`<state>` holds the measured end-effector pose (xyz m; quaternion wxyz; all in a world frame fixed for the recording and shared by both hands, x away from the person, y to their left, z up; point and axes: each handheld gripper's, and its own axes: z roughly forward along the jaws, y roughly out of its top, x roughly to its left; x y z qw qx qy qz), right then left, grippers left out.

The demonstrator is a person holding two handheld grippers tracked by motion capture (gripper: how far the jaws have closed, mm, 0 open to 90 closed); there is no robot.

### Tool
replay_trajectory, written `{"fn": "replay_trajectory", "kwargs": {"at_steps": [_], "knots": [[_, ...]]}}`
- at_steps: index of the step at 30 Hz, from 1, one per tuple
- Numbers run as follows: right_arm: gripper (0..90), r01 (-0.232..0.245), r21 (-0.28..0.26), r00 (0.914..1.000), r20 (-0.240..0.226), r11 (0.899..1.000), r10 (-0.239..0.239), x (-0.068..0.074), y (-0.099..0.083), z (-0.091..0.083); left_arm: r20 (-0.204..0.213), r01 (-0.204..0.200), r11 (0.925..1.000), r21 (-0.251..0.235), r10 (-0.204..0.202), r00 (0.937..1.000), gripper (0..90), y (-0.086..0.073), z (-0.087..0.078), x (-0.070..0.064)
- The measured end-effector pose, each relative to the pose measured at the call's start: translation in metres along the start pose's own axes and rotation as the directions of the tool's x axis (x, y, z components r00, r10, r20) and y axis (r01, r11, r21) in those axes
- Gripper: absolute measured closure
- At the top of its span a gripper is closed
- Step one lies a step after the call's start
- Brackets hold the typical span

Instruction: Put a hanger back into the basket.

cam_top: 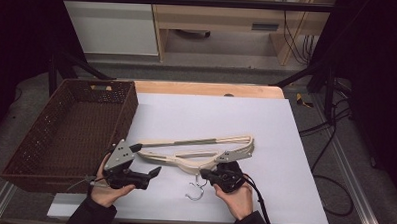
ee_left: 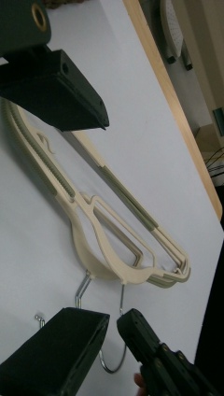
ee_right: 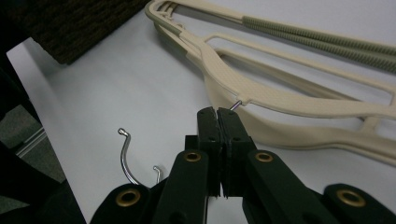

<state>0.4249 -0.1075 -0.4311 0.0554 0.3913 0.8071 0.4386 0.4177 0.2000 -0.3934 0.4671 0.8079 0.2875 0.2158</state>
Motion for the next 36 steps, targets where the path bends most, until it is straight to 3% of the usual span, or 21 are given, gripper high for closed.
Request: {"fn": "replay_trajectory", "kwargs": {"at_steps": [6,8,9,10,11,14,16,17,18,21,22,24,26,27,28,29,30,32,33,34,36], "knots": [[89.3,0.021,-0.012,0.9998,-0.007,1.0,-0.021,0.003,0.01,-0.006,0.023,-0.066,0.9959,0.062,0.064,0.9977,9.5,0.003,0.023,-0.003],[89.3,0.022,-0.012,0.9997,-0.011,1.0,-0.022,0.002,0.011,-0.007,0.039,-0.12,0.9885,0.092,0.117,0.9924,10.7,0.004,0.034,-0.007],[89.3,0.02,-0.008,0.9997,-0.012,1.0,-0.02,0.002,0.01,-0.007,0.057,-0.161,0.9801,0.116,0.155,0.9862,12.3,0.005,0.044,-0.01],[89.3,0.018,-0.006,0.9998,-0.011,1.0,-0.018,0.002,0.01,-0.007,0.057,-0.161,0.9801,0.116,0.155,0.9862,13.3,0.005,0.044,-0.01],[89.3,0.018,-0.006,0.9998,-0.011,1.0,-0.018,0.002,0.01,-0.007,0.071,-0.184,0.9733,0.138,0.175,0.982,13.3,0.005,0.051,-0.012],[89.3,0.022,-0.006,0.9996,-0.015,1.0,-0.023,0.002,0.011,-0.007,0.096,-0.274,0.9412,0.197,0.26,0.9608,17.5,0.007,0.073,-0.022],[89.3,0.018,-0.005,0.9997,-0.014,1.0,-0.018,0.002,0.011,-0.007,0.095,-0.29,0.936,0.2,0.276,0.9565,19.5,0.007,0.077,-0.024],[89.3,0.023,-0.005,0.9997,-0.011,1.0,-0.023,0.001,0.011,-0.007,0.101,-0.326,0.9212,0.213,0.311,0.9451,21.2,0.009,0.083,-0.026],[89.3,0.022,-0.004,0.9997,-0.011,1.0,-0.022,0.002,0.011,-0.007,0.101,-0.327,0.9223,0.206,0.312,0.9446,22.5,0.009,0.086,-0.028],[89.3,0.016,-0.01,0.9998,-0.011,1.0,-0.016,0.002,0.011,-0.007,0.098,-0.361,0.9094,0.207,0.348,0.9324,29.2,0.009,0.093,-0.03],[89.3,0.023,-0.012,0.9997,-0.011,1.0,-0.023,0.002,0.011,-0.007,0.098,-0.361,0.9094,0.207,0.348,0.9324,31.4,0.009,0.093,-0.03],[89.3,0.025,-0.01,0.9996,-0.011,1.0,-0.025,0.002,0.011,-0.008,0.102,-0.39,0.8986,0.202,0.376,0.9208,37.0,0.009,0.099,-0.031],[89.3,0.029,-0.01,0.9995,-0.011,1.0,-0.029,0.001,0.011,-0.008,0.113,-0.398,0.8963,0.195,0.383,0.9169,42.6,0.008,0.102,-0.033],[89.3,0.029,-0.01,0.9995,-0.011,1.0,-0.03,0.001,0.011,-0.008,0.116,-0.408,0.8922,0.193,0.392,0.9124,45.2,0.008,0.104,-0.034],[89.3,0.03,-0.01,0.9995,-0.011,0.999,-0.03,0.001,0.011,-0.008,0.12,-0.434,0.8765,0.208,0.418,0.9006,47.3,0.009,0.104,-0.034],[89.3,0.03,-0.01,0.9995,-0.012,0.999,-0.031,0.001,0.011,-0.008,0.116,-0.432,0.8799,0.199,0.416,0.9018,50.1,0.008,0.106,-0.035],[89.3,0.031,-0.011,0.9994,-0.013,0.999,-0.031,0.001,0.011,-0.008,0.117,-0.449,0.869,0.208,0.434,0.8934,52.4,0.009,0.107,-0.036],[89.3,0.033,-0.009,0.9993,-0.015,0.999,-0.033,0.002,0.011,-0.009,0.126,-0.457,0.8648,0.209,0.439,0.8895,56.5,0.009,0.11,-0.036],[89.3,0.032,-0.009,0.9993,-0.018,0.999,-0.032,0.002,0.012,-0.009,0.126,-0.432,0.8819,0.189,0.415,0.9012,58.0,0.008,0.113,-0.038],[89.2,0.034,-0.007,0.9993,-0.017,0.999,-0.034,0.002,0.012,-0.009,0.126,-0.432,0.8819,0.189,0.415,0.9012,59.7,0.008,0.113,-0.038],[89.3,0.038,-0.002,0.9991,-0.015,0.999,-0.039,0.002,0.012,-0.01,0.13,-0.448,0.8689,0.21,0.429,0.8937,63.3,0.008,0.116,-0.036]]}}
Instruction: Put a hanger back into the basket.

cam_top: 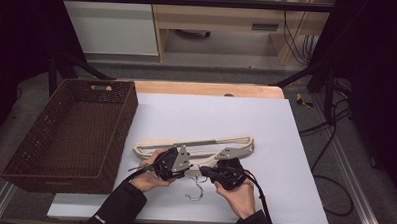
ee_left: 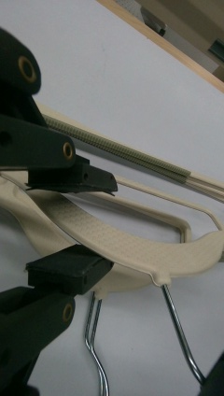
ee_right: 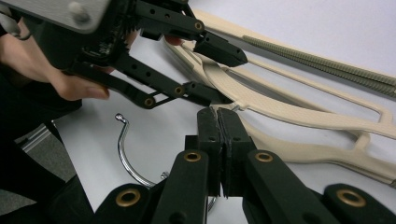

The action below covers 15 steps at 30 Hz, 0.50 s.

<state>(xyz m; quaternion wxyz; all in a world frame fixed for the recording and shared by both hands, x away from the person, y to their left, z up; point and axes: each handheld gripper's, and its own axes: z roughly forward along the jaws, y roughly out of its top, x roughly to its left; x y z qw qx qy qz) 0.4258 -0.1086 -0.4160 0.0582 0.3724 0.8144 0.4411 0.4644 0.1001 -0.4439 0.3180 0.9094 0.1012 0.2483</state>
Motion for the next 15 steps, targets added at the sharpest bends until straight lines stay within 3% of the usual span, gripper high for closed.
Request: {"fn": "replay_trajectory", "kwargs": {"at_steps": [1,2,4,5,12,13,15], "knots": [[89.2,0.0,0.0,1.0,-0.003,1.0,0.0,0.0,0.0,0.0001,0.006,-0.011,0.9999,0.01,0.011,0.9999,64.8,-0.0005,0.0003,0.0012],[89.2,0.0,0.002,1.0,-0.002,1.0,0.0,-0.0002,0.0,0.0001,0.011,0.015,0.9998,-0.013,-0.015,0.9998,65.2,-0.001,0.002,-0.0005],[89.2,0.0,0.006,1.0,0.001,1.0,0.0,-0.0005,-0.0002,0.0002,0.01,-0.001,0.9999,-0.011,0.001,1.0,66.0,-0.0007,0.0019,-0.0011],[89.2,0.004,0.005,1.0,0.0,1.0,-0.004,-0.0008,-0.0001,0.0002,0.007,-0.032,0.9994,0.01,0.032,0.9995,66.5,-0.0004,0.0005,0.0003],[88.2,-0.007,-0.011,1.0,0.0,1.0,0.007,-0.0003,0.0003,-0.0014,0.004,-0.037,0.9993,-0.003,0.037,0.9993,69.1,-0.0002,-0.0021,0.0008],[81.9,-0.011,-0.042,0.9999,0.005,0.999,0.011,-0.0016,0.0008,-0.0055,-0.002,-0.039,0.9993,-0.003,0.039,0.9993,69.7,-0.0003,-0.003,0.0014],[79.3,-0.007,-0.05,1.0,0.005,0.999,0.007,-0.0025,0.0011,-0.0069,-0.004,-0.04,0.9992,0.0,0.04,0.9992,70.1,-0.0006,-0.0038,0.0023]]}}
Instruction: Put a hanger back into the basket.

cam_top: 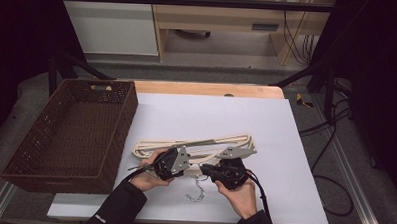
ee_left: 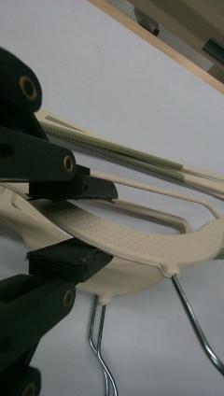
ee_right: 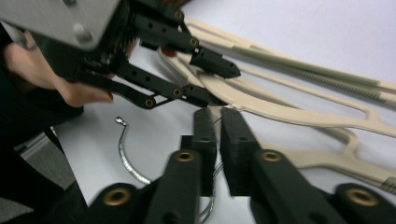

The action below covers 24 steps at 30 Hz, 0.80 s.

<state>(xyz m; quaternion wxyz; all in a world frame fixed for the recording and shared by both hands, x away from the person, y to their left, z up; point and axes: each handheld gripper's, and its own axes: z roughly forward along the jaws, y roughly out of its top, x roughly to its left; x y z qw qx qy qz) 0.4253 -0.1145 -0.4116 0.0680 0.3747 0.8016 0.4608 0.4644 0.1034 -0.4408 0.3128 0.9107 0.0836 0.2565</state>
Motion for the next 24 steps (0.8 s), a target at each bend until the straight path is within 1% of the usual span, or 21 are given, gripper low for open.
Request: {"fn": "replay_trajectory", "kwargs": {"at_steps": [1,2,3,4,5,6,7,8,9,10,11,12,13,14,15,16,17,18,19,20,24], "knots": [[75.2,-0.009,-0.024,0.9999,0.007,1.0,0.009,-0.001,0.001,-0.005,-0.003,0.007,1.0,-0.006,-0.007,1.0,70.8,0.0,0.0,0.0],[67.2,-0.006,-0.082,0.9997,0.023,0.997,0.007,-0.004,0.003,-0.015,0.0,0.035,0.999,-0.028,-0.035,0.9994,71.8,-0.001,0.0,0.001],[63.8,0.0,-0.11,0.9993,0.037,0.994,0.004,-0.006,0.004,-0.019,0.0,0.035,0.999,-0.028,-0.035,0.9994,72.4,-0.001,0.0,0.001],[60.0,0.008,-0.145,0.9983,0.058,0.989,0.001,-0.009,0.004,-0.026,-0.005,0.023,0.9996,-0.019,-0.023,0.9997,73.1,-0.001,-0.002,0.003],[56.2,0.011,-0.162,0.9975,0.071,0.987,0.0,-0.012,0.004,-0.03,-0.007,0.037,0.9988,-0.033,-0.038,0.9993,73.7,-0.001,-0.002,0.003],[56.2,0.011,-0.162,0.9975,0.071,0.987,0.0,-0.012,0.004,-0.03,-0.008,0.015,0.9998,-0.014,-0.015,0.9999,73.7,-0.001,-0.004,0.005],[52.8,0.011,-0.192,0.9956,0.093,0.981,0.007,-0.016,0.004,-0.036,-0.006,0.041,0.9985,-0.037,-0.041,0.9991,74.6,-0.001,-0.004,0.004],[48.1,0.014,-0.216,0.9929,0.118,0.976,0.012,-0.024,0.001,-0.044,-0.005,0.048,0.9979,-0.043,-0.048,0.9988,75.7,-0.001,-0.005,0.005],[46.1,0.014,-0.224,0.9921,0.125,0.974,0.014,-0.027,0.0,-0.047,-0.006,0.028,0.9993,-0.024,-0.028,0.9996,76.1,-0.001,-0.006,0.008],[46.1,0.014,-0.224,0.9921,0.125,0.974,0.014,-0.027,0.0,-0.047,-0.006,0.028,0.9993,-0.024,-0.028,0.9996,76.4,-0.001,-0.006,0.008],[44.4,0.011,-0.234,0.9906,0.135,0.972,0.021,-0.031,-0.002,-0.051,-0.006,0.043,0.9985,-0.034,-0.044,0.999,76.4,-0.001,-0.006,0.008],[42.4,0.013,-0.243,0.9886,0.148,0.97,0.024,-0.037,-0.005,-0.056,-0.007,0.022,0.9997,-0.013,-0.022,0.9997,76.7,0.0,-0.008,0.01],[41.2,0.005,-0.253,0.9875,0.154,0.967,0.035,-0.041,-0.008,-0.06,-0.01,0.031,0.9993,-0.021,-0.032,0.9995,77.0,0.001,-0.008,0.011],[38.1,0.0,-0.265,0.9852,0.165,0.964,0.045,-0.048,-0.014,-0.067,-0.011,0.033,0.9992,-0.024,-0.034,0.9994,78.0,0.002,-0.008,0.012],[36.6,-0.002,-0.271,0.9842,0.17,0.963,0.05,-0.051,-0.018,-0.07,-0.014,0.043,0.9986,-0.032,-0.044,0.9989,78.6,0.004,-0.008,0.013],[36.6,-0.002,-0.271,0.9842,0.17,0.963,0.05,-0.051,-0.018,-0.07,-0.015,0.054,0.9976,-0.043,-0.054,0.9984,78.6,0.005,-0.008,0.014],[34.4,0.003,-0.273,0.9832,0.177,0.962,0.046,-0.054,-0.022,-0.073,-0.018,0.054,0.9976,-0.043,-0.055,0.9983,79.2,0.007,-0.009,0.015],[32.2,0.003,-0.278,0.9823,0.181,0.96,0.049,-0.057,-0.025,-0.075,-0.023,0.045,0.9985,-0.032,-0.046,0.9987,79.9,0.008,-0.011,0.018],[31.0,0.004,-0.278,0.9816,0.185,0.961,0.049,-0.06,-0.028,-0.077,-0.032,0.054,0.9978,-0.038,-0.056,0.998,80.5,0.009,-0.011,0.02],[27.5,0.01,-0.278,0.9811,0.188,0.961,0.044,-0.064,-0.033,-0.078,-0.045,0.039,0.999,-0.021,-0.04,0.9982,81.9,0.011,-0.014,0.024],[24.1,0.023,-0.262,0.9794,0.199,0.965,0.031,-0.069,-0.041,-0.078,-0.088,0.062,0.9974,-0.037,-0.065,0.994,84.8,0.012,-0.019,0.035]]}}
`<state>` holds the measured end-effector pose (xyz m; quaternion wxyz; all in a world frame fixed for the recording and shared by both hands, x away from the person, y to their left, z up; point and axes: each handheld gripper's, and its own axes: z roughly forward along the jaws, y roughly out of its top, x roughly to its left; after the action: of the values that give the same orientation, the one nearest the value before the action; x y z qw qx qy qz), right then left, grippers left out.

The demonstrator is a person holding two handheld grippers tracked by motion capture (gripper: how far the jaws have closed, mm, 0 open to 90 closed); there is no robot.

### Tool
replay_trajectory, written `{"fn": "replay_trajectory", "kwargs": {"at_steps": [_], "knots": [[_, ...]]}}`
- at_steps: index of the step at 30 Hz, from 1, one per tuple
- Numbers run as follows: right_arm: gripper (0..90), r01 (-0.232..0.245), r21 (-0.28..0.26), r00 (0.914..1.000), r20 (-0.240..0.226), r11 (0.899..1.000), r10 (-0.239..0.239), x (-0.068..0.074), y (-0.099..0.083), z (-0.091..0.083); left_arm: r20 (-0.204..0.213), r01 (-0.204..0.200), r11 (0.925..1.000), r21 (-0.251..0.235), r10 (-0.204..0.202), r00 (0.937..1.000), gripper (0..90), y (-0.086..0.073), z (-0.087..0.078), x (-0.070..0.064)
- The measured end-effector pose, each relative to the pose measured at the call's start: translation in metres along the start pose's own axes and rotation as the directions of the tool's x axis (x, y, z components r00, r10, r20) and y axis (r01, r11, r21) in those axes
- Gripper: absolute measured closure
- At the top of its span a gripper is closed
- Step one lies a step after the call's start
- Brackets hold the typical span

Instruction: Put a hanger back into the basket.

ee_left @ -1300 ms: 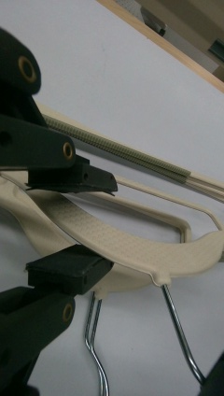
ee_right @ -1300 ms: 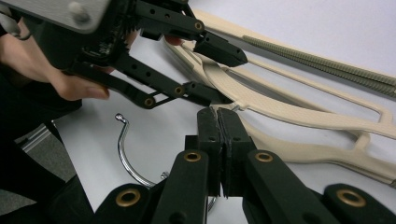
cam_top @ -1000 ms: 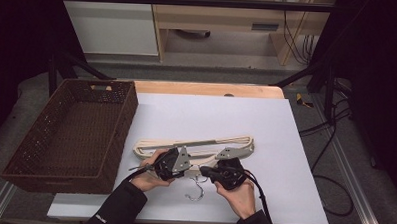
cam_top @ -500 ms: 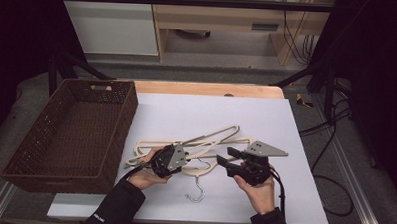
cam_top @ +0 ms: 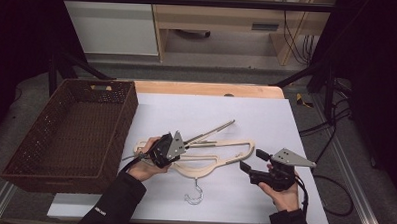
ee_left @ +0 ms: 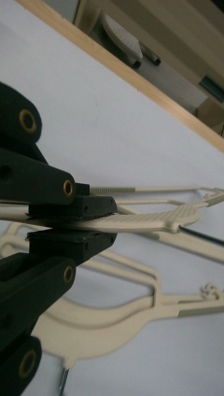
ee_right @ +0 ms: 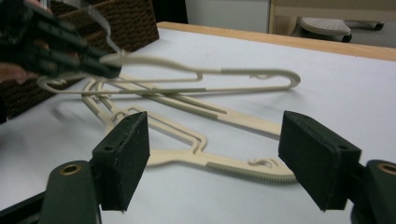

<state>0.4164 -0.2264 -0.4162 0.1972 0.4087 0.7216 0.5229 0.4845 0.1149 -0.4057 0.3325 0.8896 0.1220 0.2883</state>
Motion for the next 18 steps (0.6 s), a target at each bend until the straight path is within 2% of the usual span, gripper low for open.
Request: {"fn": "replay_trajectory", "kwargs": {"at_steps": [2,4,5,6,9,10,11,12,13,14,15,17,18], "knots": [[22.8,0.006,0.01,1.0,0.005,1.0,-0.006,-0.002,-0.004,-0.001,-0.008,0.015,0.9999,-0.004,-0.016,0.9998,85.6,0.0,-0.001,0.003],[21.8,0.019,0.016,0.9997,0.015,1.0,-0.019,-0.005,-0.008,-0.002,-0.013,0.052,0.9986,-0.007,-0.052,0.9985,85.7,-0.001,-0.001,0.013],[21.3,0.016,0.014,0.9997,0.016,1.0,-0.016,-0.005,-0.008,-0.003,-0.013,0.052,0.9986,-0.007,-0.052,0.9985,85.8,-0.001,-0.001,0.013],[20.4,0.017,0.014,0.9996,0.021,1.0,-0.018,-0.006,-0.009,-0.004,-0.019,0.1,0.9948,-0.019,-0.101,0.9947,85.8,-0.004,-0.001,0.019],[18.7,0.013,0.006,0.9997,0.019,1.0,-0.014,-0.007,-0.009,-0.007,-0.024,0.123,0.9922,-0.021,-0.123,0.9921,85.8,-0.005,-0.002,0.022],[17.2,0.008,-0.001,0.9997,0.021,1.0,-0.008,-0.008,-0.009,-0.009,-0.03,0.145,0.9889,-0.033,-0.146,0.9888,85.9,-0.006,-0.004,0.023],[16.4,0.008,-0.004,0.9996,0.026,1.0,-0.008,-0.008,-0.009,-0.01,-0.03,0.145,0.9889,-0.033,-0.146,0.9888,85.9,-0.006,-0.004,0.023],[15.3,0.014,-0.008,0.9996,0.027,1.0,-0.013,-0.009,-0.009,-0.011,-0.029,0.17,0.9849,-0.034,-0.171,0.9848,85.9,-0.005,-0.01,0.026],[15.3,0.014,-0.008,0.9996,0.027,1.0,-0.013,-0.009,-0.009,-0.011,-0.029,0.17,0.9849,-0.034,-0.171,0.9848,85.9,-0.005,-0.01,0.026],[13.4,0.015,-0.008,0.9994,0.03,1.0,-0.015,-0.009,-0.009,-0.013,-0.032,0.203,0.977,-0.063,-0.206,0.9781,85.9,-0.005,-0.016,0.027],[12.9,0.019,-0.008,0.9993,0.032,1.0,-0.019,-0.009,-0.009,-0.013,-0.032,0.203,0.977,-0.063,-0.206,0.9781,85.9,-0.005,-0.016,0.027],[12.4,0.019,-0.009,0.9993,0.033,1.0,-0.018,-0.01,-0.009,-0.014,-0.032,0.236,0.9681,-0.083,-0.24,0.9703,85.9,-0.004,-0.025,0.031],[11.7,0.021,-0.009,0.9991,0.037,1.0,-0.02,-0.011,-0.009,-0.017,-0.028,0.287,0.9508,-0.117,-0.292,0.9561,85.9,-0.003,-0.033,0.033]]}}
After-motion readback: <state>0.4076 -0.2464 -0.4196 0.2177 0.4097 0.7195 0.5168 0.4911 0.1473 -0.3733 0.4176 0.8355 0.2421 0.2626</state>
